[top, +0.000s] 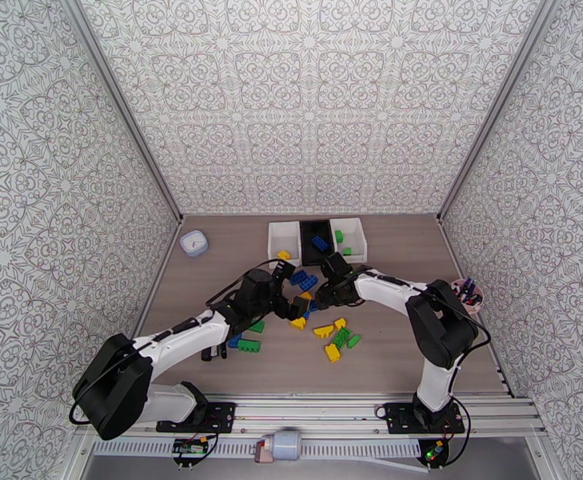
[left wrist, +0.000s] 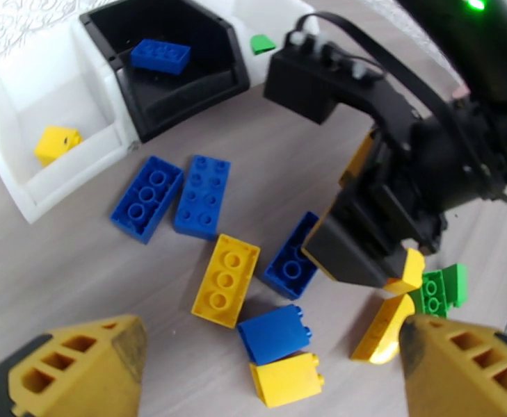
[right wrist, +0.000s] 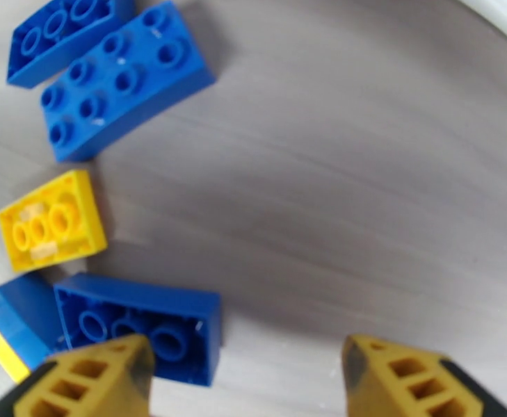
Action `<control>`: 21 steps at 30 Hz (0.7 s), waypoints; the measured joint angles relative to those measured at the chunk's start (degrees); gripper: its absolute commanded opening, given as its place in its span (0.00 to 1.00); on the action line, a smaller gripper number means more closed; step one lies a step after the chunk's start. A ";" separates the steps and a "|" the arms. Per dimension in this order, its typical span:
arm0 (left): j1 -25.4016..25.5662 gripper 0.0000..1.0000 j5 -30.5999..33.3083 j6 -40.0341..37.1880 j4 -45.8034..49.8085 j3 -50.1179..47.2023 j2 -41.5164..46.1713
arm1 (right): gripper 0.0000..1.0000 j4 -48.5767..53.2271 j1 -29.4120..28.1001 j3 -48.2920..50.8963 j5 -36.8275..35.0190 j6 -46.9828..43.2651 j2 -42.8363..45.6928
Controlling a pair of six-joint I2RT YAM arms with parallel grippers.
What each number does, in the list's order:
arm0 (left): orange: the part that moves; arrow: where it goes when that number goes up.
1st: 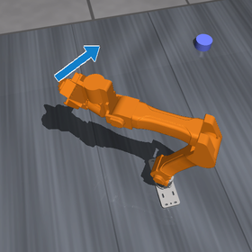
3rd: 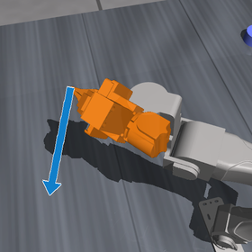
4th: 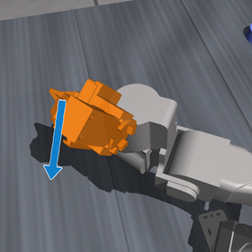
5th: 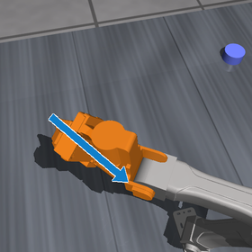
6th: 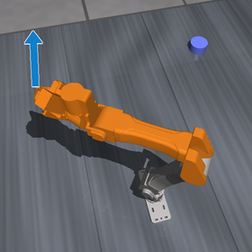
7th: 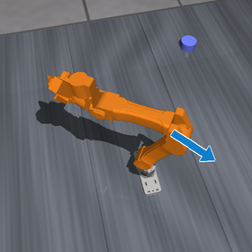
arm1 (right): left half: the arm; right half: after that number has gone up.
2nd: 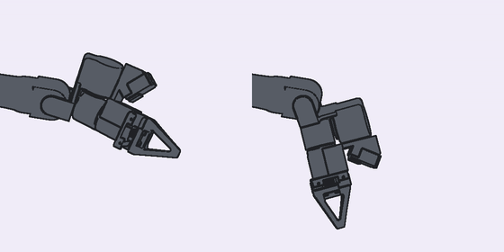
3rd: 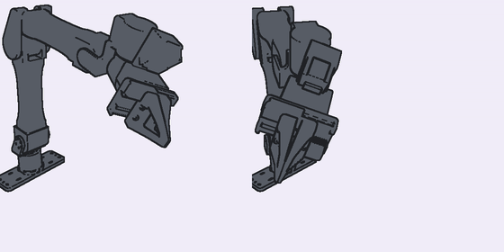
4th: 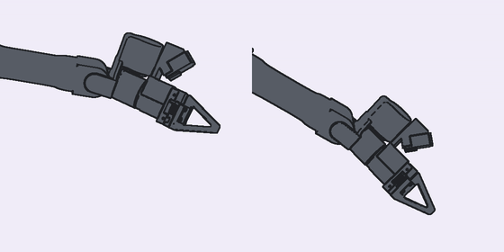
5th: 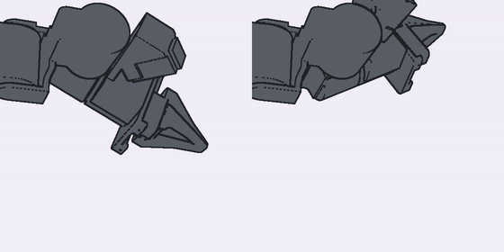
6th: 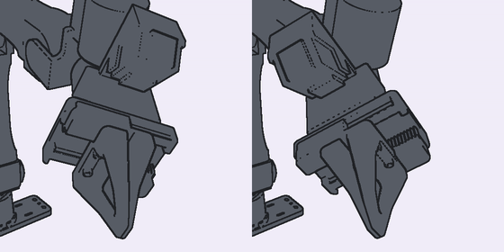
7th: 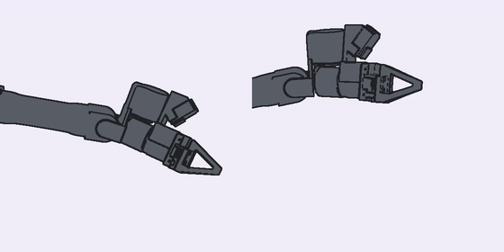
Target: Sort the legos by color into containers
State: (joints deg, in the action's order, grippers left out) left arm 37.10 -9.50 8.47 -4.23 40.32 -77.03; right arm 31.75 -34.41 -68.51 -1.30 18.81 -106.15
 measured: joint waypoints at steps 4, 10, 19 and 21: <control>0.31 1.00 -0.50 -1.46 -1.44 -0.74 0.63 | 0.66 1.53 0.17 -0.42 -2.91 2.75 0.02; 0.61 1.00 -1.53 -2.32 -2.49 -1.46 0.76 | 0.75 2.60 1.27 1.01 -7.10 5.97 1.81; 0.68 1.00 -6.58 -4.20 -3.56 -2.62 1.42 | 0.90 0.92 -0.68 1.05 -7.26 3.65 4.13; 0.81 1.00 -6.54 -5.11 -3.72 -3.45 2.47 | 0.91 0.92 -1.68 -0.52 -7.21 3.10 3.06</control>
State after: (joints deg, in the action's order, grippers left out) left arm 37.91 -16.03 3.36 -7.94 36.86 -74.56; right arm 32.67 -36.10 -69.04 -8.51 21.91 -103.09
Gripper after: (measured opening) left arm 0.996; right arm 0.900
